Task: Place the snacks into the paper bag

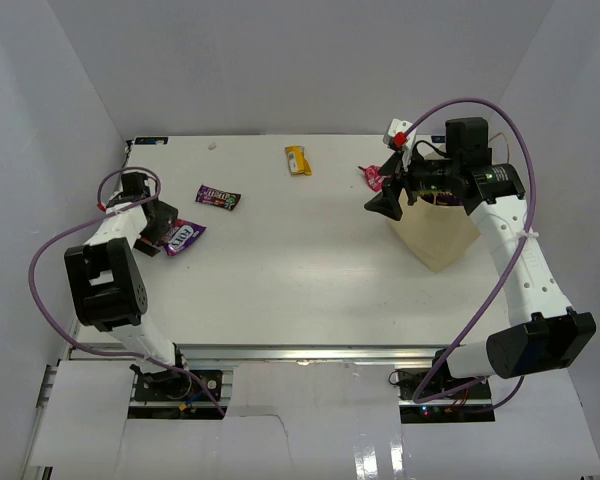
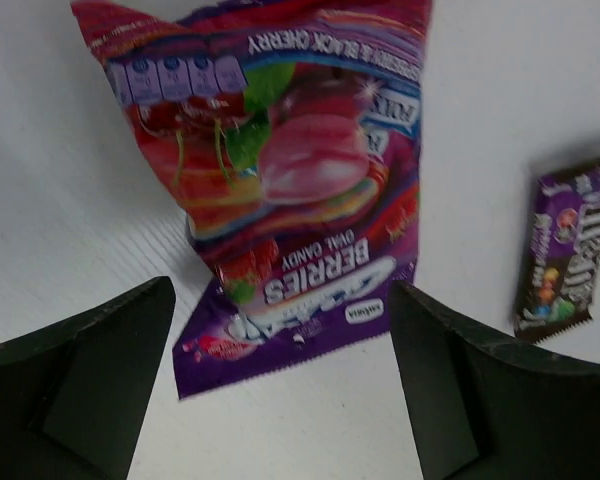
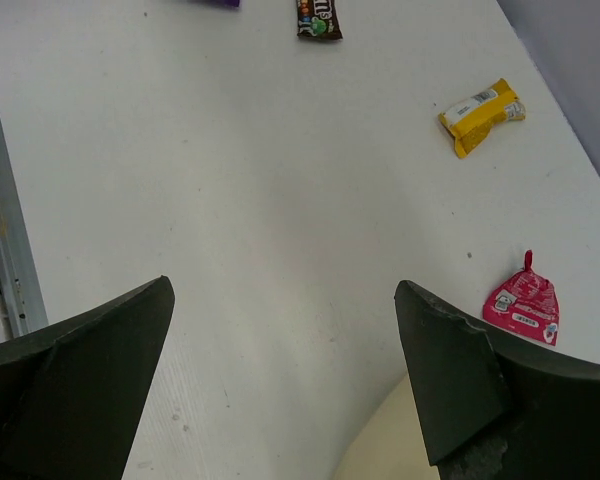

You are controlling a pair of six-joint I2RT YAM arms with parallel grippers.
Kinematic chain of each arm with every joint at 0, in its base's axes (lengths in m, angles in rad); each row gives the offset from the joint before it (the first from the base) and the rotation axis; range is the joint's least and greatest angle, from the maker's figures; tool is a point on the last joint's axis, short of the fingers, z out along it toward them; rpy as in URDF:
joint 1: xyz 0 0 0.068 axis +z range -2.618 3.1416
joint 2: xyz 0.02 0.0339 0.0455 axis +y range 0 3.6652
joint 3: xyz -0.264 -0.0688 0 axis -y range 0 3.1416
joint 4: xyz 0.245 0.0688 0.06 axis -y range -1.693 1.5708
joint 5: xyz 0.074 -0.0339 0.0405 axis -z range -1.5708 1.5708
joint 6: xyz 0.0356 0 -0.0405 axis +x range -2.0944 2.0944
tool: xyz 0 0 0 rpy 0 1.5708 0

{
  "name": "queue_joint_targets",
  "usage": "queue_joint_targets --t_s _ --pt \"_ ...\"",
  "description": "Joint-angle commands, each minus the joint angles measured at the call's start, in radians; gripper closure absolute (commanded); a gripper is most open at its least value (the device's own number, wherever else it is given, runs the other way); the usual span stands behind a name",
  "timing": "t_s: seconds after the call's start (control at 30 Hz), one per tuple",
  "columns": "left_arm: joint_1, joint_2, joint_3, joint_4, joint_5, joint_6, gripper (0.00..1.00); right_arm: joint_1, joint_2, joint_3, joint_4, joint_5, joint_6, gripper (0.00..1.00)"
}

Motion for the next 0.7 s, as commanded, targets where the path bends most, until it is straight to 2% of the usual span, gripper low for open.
queue_joint_targets --t_s 0.0,0.13,0.27,0.3,0.4,0.5,0.57,0.6,0.67 --pt "0.04 0.065 0.064 -0.03 -0.033 0.039 0.03 0.003 -0.012 -0.013 0.048 -0.023 0.005 0.03" --pt "0.086 0.176 0.133 -0.03 0.013 0.088 0.07 0.003 -0.018 -0.043 0.071 -0.022 0.008 0.03" --pt "0.1 0.254 0.179 -0.028 0.069 0.117 0.42 0.003 -0.027 -0.057 0.084 -0.017 0.013 0.03" --pt "0.103 0.252 0.177 -0.013 0.085 0.126 0.56 0.002 -0.032 -0.056 0.084 -0.016 0.013 0.03" --pt "0.103 0.204 0.144 0.042 0.148 0.152 0.74 0.002 -0.046 -0.053 0.087 -0.002 0.005 0.03" --pt "0.103 0.123 0.101 0.114 0.277 0.183 0.87 0.0 -0.053 -0.056 0.087 -0.003 0.004 0.03" --pt "0.1 0.073 0.073 0.157 0.368 0.22 0.91 0.002 -0.052 -0.065 0.09 -0.029 0.014 0.03" --pt "0.092 0.017 0.026 0.239 0.502 0.23 0.92 0.002 -0.047 -0.069 0.1 -0.046 0.025 0.03" --pt "0.078 -0.039 -0.036 0.338 0.649 0.229 0.93 0.009 -0.04 -0.1 0.134 -0.133 0.132 0.04"
